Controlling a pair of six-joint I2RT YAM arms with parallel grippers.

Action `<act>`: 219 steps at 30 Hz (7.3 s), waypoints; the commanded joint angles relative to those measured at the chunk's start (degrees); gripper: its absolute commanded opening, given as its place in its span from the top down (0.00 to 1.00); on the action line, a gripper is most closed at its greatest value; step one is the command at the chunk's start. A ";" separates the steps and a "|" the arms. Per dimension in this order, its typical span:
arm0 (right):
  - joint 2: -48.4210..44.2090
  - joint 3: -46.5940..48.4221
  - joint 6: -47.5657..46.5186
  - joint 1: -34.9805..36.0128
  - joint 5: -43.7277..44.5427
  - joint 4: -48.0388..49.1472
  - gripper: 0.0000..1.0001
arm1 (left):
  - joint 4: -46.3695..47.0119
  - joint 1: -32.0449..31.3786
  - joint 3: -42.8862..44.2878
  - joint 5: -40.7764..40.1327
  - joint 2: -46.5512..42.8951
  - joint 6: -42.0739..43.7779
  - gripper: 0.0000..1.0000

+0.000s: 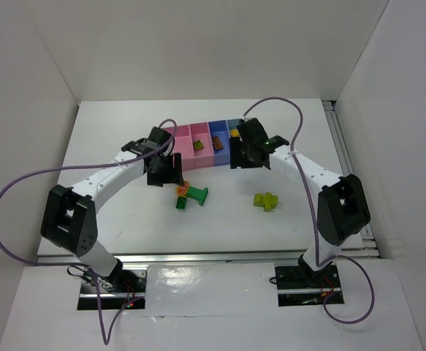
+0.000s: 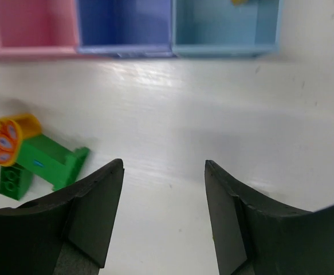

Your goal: Sort the legos into containers by color

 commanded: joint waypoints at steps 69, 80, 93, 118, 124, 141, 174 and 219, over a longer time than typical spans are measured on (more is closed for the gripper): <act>-0.93 5.35 -8.35 6.96 -5.09 -6.01 0.28 | -4.79 2.33 15.72 -8.58 7.32 -4.12 0.17; 19.81 24.61 -19.78 17.70 -5.27 -10.76 0.22 | -7.25 9.17 -0.05 -11.93 -6.32 -8.34 0.17; 27.82 25.07 -22.34 19.37 -10.63 -9.62 0.22 | 0.83 19.91 -4.89 14.43 -7.03 -0.44 0.14; 21.23 11.53 -6.17 19.28 -11.94 -3.29 0.18 | 5.23 20.96 -8.23 23.49 -7.11 0.18 0.14; 17.73 9.33 -3.80 19.28 -11.78 -0.83 0.16 | 5.23 20.96 -7.70 22.97 -6.58 0.71 0.14; 21.40 18.09 -9.06 24.55 -26.73 -1.96 0.23 | 0.92 21.49 -4.89 7.32 -9.83 -0.70 0.14; 10.25 6.61 -13.20 12.96 -6.86 -0.39 0.14 | -0.40 8.14 -3.83 13.66 1.50 0.89 0.26; 17.63 7.40 -15.05 14.53 -18.01 4.09 0.06 | 14.72 -4.44 -9.72 -1.73 8.89 0.09 0.68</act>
